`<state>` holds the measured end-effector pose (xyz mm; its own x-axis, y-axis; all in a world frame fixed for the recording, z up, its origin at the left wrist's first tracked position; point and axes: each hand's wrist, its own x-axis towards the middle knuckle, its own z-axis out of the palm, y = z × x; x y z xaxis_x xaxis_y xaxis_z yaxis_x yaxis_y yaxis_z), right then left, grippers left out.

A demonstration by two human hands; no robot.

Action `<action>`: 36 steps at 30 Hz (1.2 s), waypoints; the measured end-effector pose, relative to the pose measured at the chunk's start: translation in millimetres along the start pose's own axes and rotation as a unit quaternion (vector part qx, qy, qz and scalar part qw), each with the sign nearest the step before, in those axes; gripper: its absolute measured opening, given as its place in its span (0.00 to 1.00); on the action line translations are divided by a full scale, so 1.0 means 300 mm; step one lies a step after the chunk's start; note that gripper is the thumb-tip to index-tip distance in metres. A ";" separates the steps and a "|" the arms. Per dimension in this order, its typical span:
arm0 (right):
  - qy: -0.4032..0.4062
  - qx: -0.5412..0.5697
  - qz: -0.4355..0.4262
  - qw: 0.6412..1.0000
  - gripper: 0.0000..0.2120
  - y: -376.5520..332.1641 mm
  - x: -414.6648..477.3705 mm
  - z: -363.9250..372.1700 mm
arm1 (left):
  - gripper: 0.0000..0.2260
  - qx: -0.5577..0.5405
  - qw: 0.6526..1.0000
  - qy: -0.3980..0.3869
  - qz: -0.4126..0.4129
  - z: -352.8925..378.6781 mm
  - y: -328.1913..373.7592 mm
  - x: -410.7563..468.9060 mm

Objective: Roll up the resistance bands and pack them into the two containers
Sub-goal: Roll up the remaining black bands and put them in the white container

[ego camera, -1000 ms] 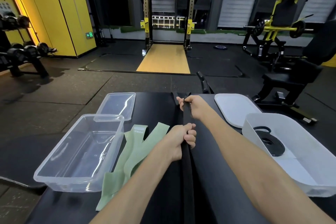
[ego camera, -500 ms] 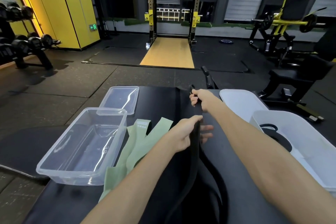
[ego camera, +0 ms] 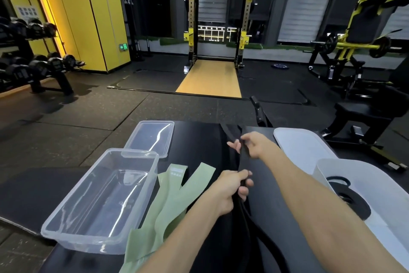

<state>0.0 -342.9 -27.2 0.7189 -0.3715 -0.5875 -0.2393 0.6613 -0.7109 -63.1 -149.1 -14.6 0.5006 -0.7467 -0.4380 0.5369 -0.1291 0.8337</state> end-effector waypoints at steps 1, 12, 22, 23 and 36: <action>0.018 0.024 0.012 0.999 0.08 -0.022 0.033 -0.002 | 0.07 -0.004 1.000 -0.002 -0.002 -0.005 0.010 -0.001; 0.153 -0.383 -0.290 0.864 0.17 -0.290 0.060 0.215 | 0.08 -0.082 0.996 0.025 0.010 0.097 0.224 0.087; 0.104 -0.141 -0.125 0.977 0.12 -0.043 0.096 0.057 | 0.08 -0.019 0.999 0.047 0.002 0.035 0.118 0.026; 0.098 -0.122 -0.113 0.981 0.12 -0.041 0.096 0.060 | 0.08 -0.017 0.998 0.055 0.005 0.031 0.122 0.025; -0.001 0.079 -0.091 0.993 0.13 -0.070 0.087 0.095 | 0.14 -0.016 0.997 0.066 0.028 0.014 0.080 0.059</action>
<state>42.3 -348.1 -16.6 0.7423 -0.4932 -0.4535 0.0003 0.6771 -0.7359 -44.1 -168.4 -0.9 0.6146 -0.6598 -0.4323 0.5254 -0.0664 0.8482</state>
